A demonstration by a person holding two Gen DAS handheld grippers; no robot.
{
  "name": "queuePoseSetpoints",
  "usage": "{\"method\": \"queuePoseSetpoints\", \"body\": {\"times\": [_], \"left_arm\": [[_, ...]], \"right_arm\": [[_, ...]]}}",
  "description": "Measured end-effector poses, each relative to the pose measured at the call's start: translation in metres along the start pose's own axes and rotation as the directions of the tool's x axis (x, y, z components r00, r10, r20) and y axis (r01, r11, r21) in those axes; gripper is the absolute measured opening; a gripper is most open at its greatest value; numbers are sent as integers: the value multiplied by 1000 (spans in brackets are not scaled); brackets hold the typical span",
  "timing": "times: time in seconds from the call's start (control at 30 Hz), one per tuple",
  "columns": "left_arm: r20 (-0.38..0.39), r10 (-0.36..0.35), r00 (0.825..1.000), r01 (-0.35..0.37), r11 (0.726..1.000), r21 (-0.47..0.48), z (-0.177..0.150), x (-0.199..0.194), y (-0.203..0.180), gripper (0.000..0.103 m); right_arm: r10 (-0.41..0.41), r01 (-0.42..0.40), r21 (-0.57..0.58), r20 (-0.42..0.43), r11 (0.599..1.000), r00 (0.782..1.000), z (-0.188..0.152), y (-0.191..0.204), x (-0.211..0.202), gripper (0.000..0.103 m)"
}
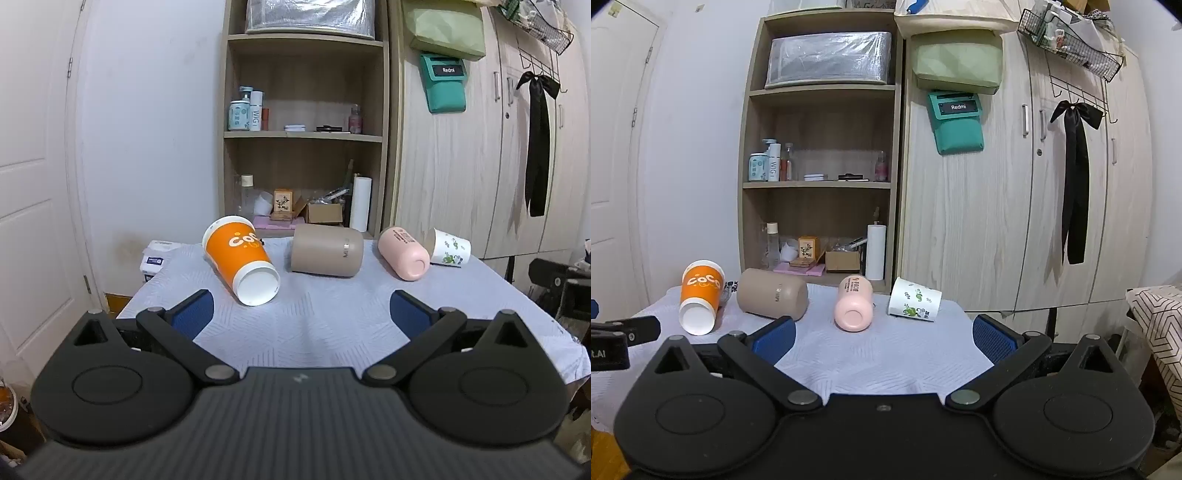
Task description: Flip cup upright
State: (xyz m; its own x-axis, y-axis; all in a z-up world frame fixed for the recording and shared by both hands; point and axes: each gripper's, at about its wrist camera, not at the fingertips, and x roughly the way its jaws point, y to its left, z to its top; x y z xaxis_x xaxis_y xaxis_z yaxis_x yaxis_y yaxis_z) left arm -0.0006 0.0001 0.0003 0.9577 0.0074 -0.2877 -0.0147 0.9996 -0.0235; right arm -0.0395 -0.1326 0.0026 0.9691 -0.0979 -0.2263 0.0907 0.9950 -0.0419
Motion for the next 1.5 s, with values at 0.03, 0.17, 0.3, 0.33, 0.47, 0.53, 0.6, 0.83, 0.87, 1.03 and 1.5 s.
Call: {"method": "queuePoseSetpoints", "body": {"times": [0.03, 0.17, 0.3, 0.33, 0.47, 0.53, 0.6, 0.83, 0.87, 1.03, 1.5], "left_arm": [[1, 6, 1000, -6, 1000, 3, 0, -1, 0, 103], [-24, 11, 1000, -11, 1000, 26, -3, 1, -1, 103], [-40, 1, 999, -1, 1000, 5, 0, 1, 1, 103], [-43, 1, 999, -1, 1000, 4, 0, 2, 1, 103], [-46, 5, 999, -6, 1000, -14, 0, 6, 7, 103], [-47, 5, 999, -5, 1000, -15, 0, 6, 8, 103], [-45, 8, 999, -9, 1000, -15, -1, 5, 7, 103], [-46, 8, 999, -9, 1000, -19, -2, 5, 8, 103], [-46, 8, 999, -9, 1000, -20, -2, 5, 7, 103], [-48, 18, 999, -19, 1000, -19, -2, 5, 7, 103], [-60, 29, 998, -30, 999, -27, -4, 6, 4, 103]], "right_arm": [[1, -1, 1, -9, 1000, 1000, 0, 0, 0, 103], [7, -7, 19, -11, 1000, 1000, 3, -4, 0, 103], [3, -3, -1, -11, 1000, 1000, 0, 0, 1, 103], [4, -4, -2, -12, 1000, 1000, 0, -1, 0, 103], [-3, 3, -5, -14, 1000, 1000, -2, 2, 4, 103], [-9, 9, 1, -6, 1000, 1000, -1, 1, 3, 103], [-14, 14, 1, -4, 1000, 1000, -1, 1, 2, 103], [-14, 14, 6, -8, 1000, 1000, -3, 2, 3, 103], [-13, 13, 5, -8, 1000, 1000, -3, 3, 4, 103], [-10, 10, 4, -10, 1000, 1000, -3, 3, 3, 103], [-5, 5, 9, -20, 1000, 1000, -2, 2, 5, 103]]}}
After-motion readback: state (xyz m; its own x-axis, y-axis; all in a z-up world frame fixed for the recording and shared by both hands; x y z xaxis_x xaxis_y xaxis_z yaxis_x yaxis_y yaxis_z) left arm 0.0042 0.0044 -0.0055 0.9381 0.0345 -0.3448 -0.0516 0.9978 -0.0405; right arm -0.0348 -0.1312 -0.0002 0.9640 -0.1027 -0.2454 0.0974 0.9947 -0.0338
